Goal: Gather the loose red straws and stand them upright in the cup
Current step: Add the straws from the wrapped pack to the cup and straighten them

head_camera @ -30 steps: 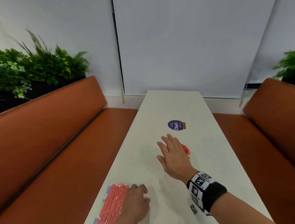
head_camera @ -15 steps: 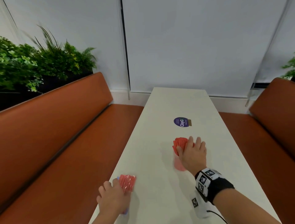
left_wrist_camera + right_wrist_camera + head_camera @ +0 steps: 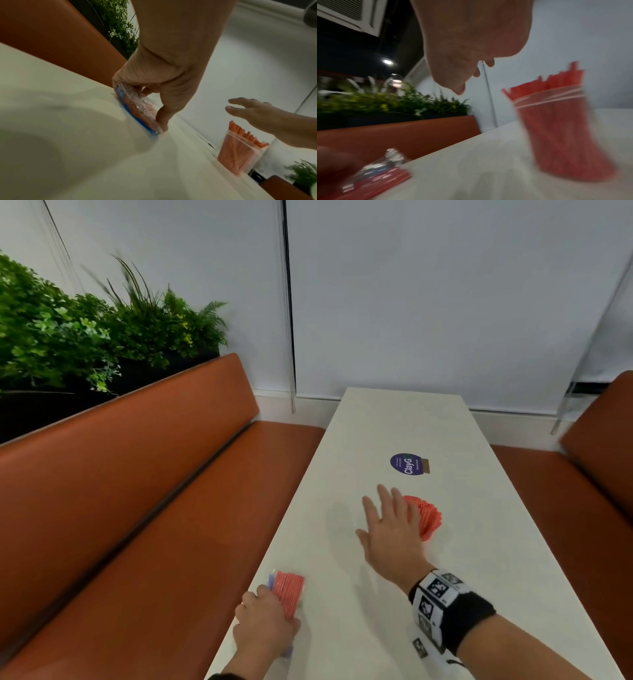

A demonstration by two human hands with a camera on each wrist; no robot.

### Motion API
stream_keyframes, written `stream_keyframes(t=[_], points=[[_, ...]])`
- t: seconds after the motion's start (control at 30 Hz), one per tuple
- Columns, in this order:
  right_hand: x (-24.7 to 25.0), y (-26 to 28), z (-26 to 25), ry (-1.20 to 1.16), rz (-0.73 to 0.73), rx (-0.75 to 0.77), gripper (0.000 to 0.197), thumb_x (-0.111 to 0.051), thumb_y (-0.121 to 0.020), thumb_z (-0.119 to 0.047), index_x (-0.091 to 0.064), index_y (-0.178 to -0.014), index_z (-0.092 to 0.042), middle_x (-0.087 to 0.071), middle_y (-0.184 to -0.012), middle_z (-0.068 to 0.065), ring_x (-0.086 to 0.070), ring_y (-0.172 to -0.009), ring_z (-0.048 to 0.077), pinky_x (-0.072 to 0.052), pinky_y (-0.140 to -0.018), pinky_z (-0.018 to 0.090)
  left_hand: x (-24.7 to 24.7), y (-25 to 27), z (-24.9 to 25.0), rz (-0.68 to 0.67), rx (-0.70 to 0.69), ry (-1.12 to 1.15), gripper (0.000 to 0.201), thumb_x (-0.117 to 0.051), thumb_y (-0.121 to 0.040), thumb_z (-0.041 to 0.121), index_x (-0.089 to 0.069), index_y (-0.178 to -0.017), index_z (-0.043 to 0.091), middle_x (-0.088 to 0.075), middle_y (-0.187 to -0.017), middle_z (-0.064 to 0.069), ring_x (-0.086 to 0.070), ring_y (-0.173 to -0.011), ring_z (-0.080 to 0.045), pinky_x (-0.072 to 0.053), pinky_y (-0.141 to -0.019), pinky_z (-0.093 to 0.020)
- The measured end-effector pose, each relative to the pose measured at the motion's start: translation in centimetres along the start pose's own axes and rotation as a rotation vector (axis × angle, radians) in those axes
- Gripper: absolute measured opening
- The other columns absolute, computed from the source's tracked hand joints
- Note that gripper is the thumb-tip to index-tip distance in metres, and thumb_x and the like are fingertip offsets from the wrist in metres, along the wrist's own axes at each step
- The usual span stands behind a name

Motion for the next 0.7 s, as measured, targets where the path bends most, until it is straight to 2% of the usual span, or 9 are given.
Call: stream_keyframes(t=[0.13,0.17,0.27,0.3,0.33,0.43,0.5,0.6,0.7], points=[[-0.9,2.6,-4.7,-0.029,-0.064,0.100,0.059,-0.077,-0.059,-0.039,-0.064,-0.109,-0.012,-0.059,-0.127,0.017,-0.056,-0.115,0.038,-0.052,-0.084,0.049,-0.7,-0.8,0.1,-0.091,-0.023,0.048,0.061,-0.072,-0.067,0.045,-0.045,-0.113,0.014,-0.058,-0.112,-0.004,-0.060,-0.104,-0.022,-0.052,-0.089,-0.033],[-1.3,3.4,-5.5,-0.041,-0.082,0.125,0.057,-0.078,-0.057,-0.039,-0.065,-0.106,-0.012,-0.060,-0.126,0.016,-0.056,-0.114,0.037,-0.053,-0.082,0.047,-0.8,-0.9,0.1,-0.099,-0.025,0.039,0.060,-0.071,-0.069,0.042,-0.045,-0.115,0.014,-0.060,-0.111,-0.002,-0.061,-0.102,-0.021,-0.052,-0.088,-0.032],[-2.9,5.8,-7.2,-0.094,-0.195,0.174,0.053,-0.078,-0.048,-0.036,-0.068,-0.095,-0.013,-0.064,-0.117,0.013,-0.058,-0.106,0.033,-0.056,-0.076,0.041,-1.4,-1.1,0.3,-0.129,-0.042,0.014,0.070,-0.066,-0.072,0.029,-0.037,-0.135,0.020,-0.062,-0.107,0.001,-0.061,-0.094,-0.019,-0.052,-0.085,-0.028],[-3.6,6.6,-7.7,-0.111,-0.248,0.186,0.050,-0.077,-0.047,-0.034,-0.068,-0.092,-0.014,-0.066,-0.113,0.011,-0.060,-0.103,0.031,-0.056,-0.074,0.039,-1.4,-1.0,0.4,-0.127,-0.044,0.016,0.066,-0.063,-0.072,0.026,-0.038,-0.133,0.020,-0.062,-0.107,0.001,-0.061,-0.093,-0.019,-0.051,-0.085,-0.028],[-4.1,7.3,-8.1,-0.128,-0.302,0.203,0.046,-0.075,-0.050,-0.031,-0.067,-0.092,-0.013,-0.065,-0.111,0.010,-0.058,-0.102,0.030,-0.055,-0.074,0.037,-1.3,-1.0,0.4,-0.118,-0.042,0.021,0.059,-0.059,-0.074,0.026,-0.042,-0.130,0.020,-0.061,-0.107,-0.001,-0.061,-0.094,-0.019,-0.051,-0.086,-0.028],[-5.0,8.8,-9.0,-0.255,-0.411,0.211,0.033,-0.051,-0.084,-0.018,-0.055,-0.113,-0.002,-0.048,-0.123,0.017,-0.042,-0.114,0.035,-0.040,-0.089,0.040,-0.9,-0.4,0.9,-0.103,-0.070,0.049,0.041,-0.053,-0.081,0.027,-0.045,-0.120,0.024,-0.061,-0.109,-0.002,-0.060,-0.097,-0.019,-0.050,-0.086,-0.029],[-5.8,9.4,-8.5,-0.389,-0.505,0.127,0.034,-0.038,-0.095,-0.020,-0.050,-0.120,0.000,-0.044,-0.126,0.019,-0.042,-0.117,0.033,-0.036,-0.090,0.037,-0.9,-0.1,1.8,-0.113,-0.100,0.081,0.036,-0.055,-0.082,0.022,-0.047,-0.117,0.022,-0.062,-0.111,-0.001,-0.062,-0.101,-0.020,-0.050,-0.088,-0.030],[-6.1,9.9,-7.9,-0.670,-0.600,-0.035,0.038,-0.041,-0.097,-0.028,-0.048,-0.121,0.001,-0.056,-0.120,0.020,-0.054,-0.109,0.028,-0.039,-0.086,0.030,-1.0,0.9,3.7,-0.172,-0.182,0.192,0.037,-0.059,-0.083,0.028,-0.047,-0.117,0.023,-0.064,-0.113,-0.001,-0.062,-0.100,-0.019,-0.048,-0.089,-0.029],[-6.8,10.4,-6.8,-0.961,-0.656,-0.234,0.048,-0.051,-0.092,-0.039,-0.041,-0.126,-0.008,-0.065,-0.107,0.006,-0.057,-0.093,0.013,-0.041,-0.082,0.022,-1.5,2.2,6.7,-0.242,-0.325,0.324,0.034,-0.056,-0.085,0.036,-0.046,-0.115,0.023,-0.065,-0.108,0.002,-0.063,-0.098,-0.016,-0.050,-0.092,-0.032]])
Point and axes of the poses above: each hand's wrist, its own y-axis away from the middle knuckle, its own x-axis out of the back of the hand, z = x × y, the point moved 9 cm from there along -y, towards the middle knuckle
